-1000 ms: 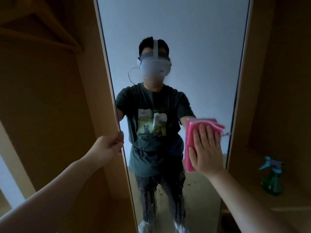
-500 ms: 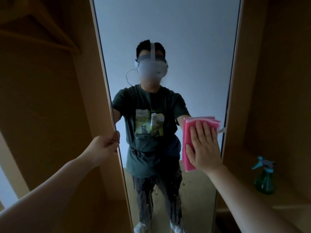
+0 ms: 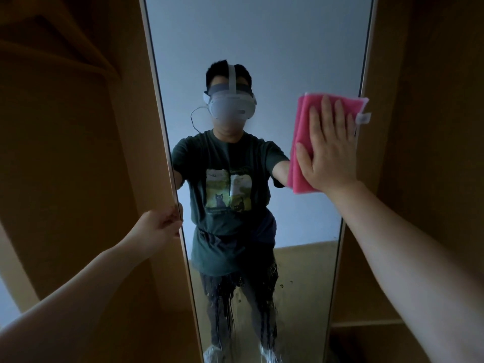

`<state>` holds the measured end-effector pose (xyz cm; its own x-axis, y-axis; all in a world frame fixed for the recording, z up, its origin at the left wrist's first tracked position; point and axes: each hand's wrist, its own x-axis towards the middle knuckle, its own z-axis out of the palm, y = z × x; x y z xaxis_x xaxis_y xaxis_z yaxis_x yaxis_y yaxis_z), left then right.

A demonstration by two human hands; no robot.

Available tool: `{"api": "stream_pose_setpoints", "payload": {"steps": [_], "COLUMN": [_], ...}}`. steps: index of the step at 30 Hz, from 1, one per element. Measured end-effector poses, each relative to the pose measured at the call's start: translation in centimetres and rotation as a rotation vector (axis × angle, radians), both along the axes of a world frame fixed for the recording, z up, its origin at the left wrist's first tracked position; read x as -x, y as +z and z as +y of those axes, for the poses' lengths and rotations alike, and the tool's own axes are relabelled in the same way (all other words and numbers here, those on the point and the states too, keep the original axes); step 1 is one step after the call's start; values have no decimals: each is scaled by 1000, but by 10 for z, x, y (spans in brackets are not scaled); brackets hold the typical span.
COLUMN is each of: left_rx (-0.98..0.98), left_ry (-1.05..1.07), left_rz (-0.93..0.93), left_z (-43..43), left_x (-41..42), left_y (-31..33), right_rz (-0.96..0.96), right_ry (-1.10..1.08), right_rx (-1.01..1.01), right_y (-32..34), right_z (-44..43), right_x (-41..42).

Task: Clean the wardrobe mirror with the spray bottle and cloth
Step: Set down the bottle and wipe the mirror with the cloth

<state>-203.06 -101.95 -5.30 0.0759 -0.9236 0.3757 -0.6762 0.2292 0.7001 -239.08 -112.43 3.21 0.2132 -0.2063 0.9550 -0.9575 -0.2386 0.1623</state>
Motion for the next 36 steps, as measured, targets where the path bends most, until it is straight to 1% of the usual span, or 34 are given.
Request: {"api": "stream_pose_setpoints", "payload": {"steps": [9, 16, 22, 27, 32, 36], "left_rx": [37, 53, 74, 83, -25, -57], "left_ry": [-14, -10, -23, -42, -102, -19], "left_rz": [-38, -42, -43, 42, 118, 244], "left_z": [-1, 0, 0, 0, 3, 6], "left_x": [-1, 2, 0, 0, 5, 13], "left_y": [-2, -3, -7, -19, -51, -76], "right_rz": [-51, -81, -56, -41, -37, -84], "right_ry": [30, 37, 8, -14, -19, 9], "right_rx": [-52, -116, -245, -301, -297, -273], "right_y": [-50, -133, -205, -211, -209, -208], "right_z": [-1, 3, 15, 19, 23, 24], "right_x": [8, 8, 8, 9, 9, 5]}}
